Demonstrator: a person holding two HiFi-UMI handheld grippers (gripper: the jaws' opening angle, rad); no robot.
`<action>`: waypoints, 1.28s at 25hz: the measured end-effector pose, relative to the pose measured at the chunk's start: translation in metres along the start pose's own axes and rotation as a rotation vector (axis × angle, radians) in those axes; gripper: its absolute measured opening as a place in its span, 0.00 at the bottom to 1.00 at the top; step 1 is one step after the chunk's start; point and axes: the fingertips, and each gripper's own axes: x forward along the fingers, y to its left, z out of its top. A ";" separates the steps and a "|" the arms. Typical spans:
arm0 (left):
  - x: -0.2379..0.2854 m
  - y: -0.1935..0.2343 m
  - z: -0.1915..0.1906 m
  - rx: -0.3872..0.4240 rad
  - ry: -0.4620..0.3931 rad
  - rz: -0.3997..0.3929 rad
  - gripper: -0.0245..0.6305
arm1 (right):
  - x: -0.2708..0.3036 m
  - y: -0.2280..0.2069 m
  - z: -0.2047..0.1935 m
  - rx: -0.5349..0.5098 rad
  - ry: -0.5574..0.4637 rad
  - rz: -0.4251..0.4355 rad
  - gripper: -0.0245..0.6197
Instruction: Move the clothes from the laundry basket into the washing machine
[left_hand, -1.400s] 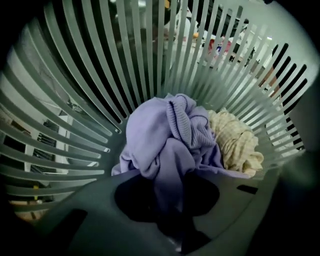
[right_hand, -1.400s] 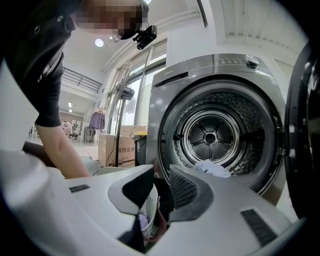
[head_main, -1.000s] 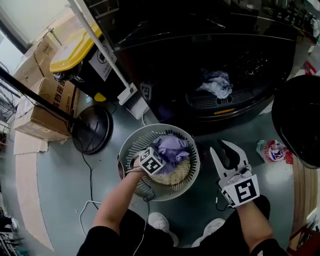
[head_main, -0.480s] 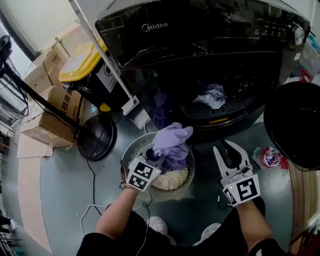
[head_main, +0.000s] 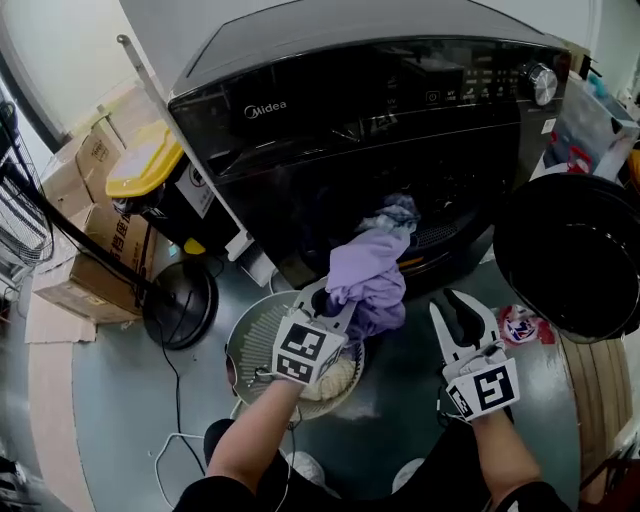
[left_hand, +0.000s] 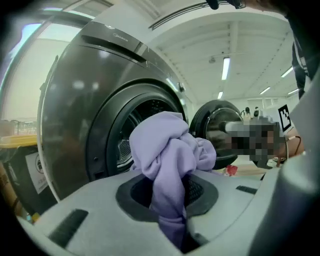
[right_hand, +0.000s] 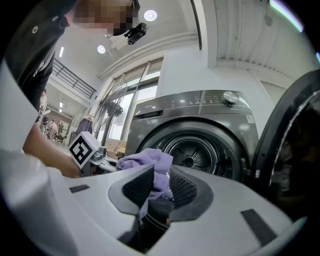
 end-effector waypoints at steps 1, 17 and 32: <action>0.009 -0.003 0.008 -0.005 -0.016 0.000 0.16 | -0.003 -0.004 -0.001 0.002 0.002 -0.008 0.17; 0.165 0.061 0.057 -0.074 -0.085 0.238 0.16 | -0.051 -0.038 -0.056 0.072 0.069 -0.128 0.17; 0.227 0.142 0.020 -0.148 0.065 0.398 0.33 | -0.046 -0.020 -0.055 0.016 0.083 -0.086 0.17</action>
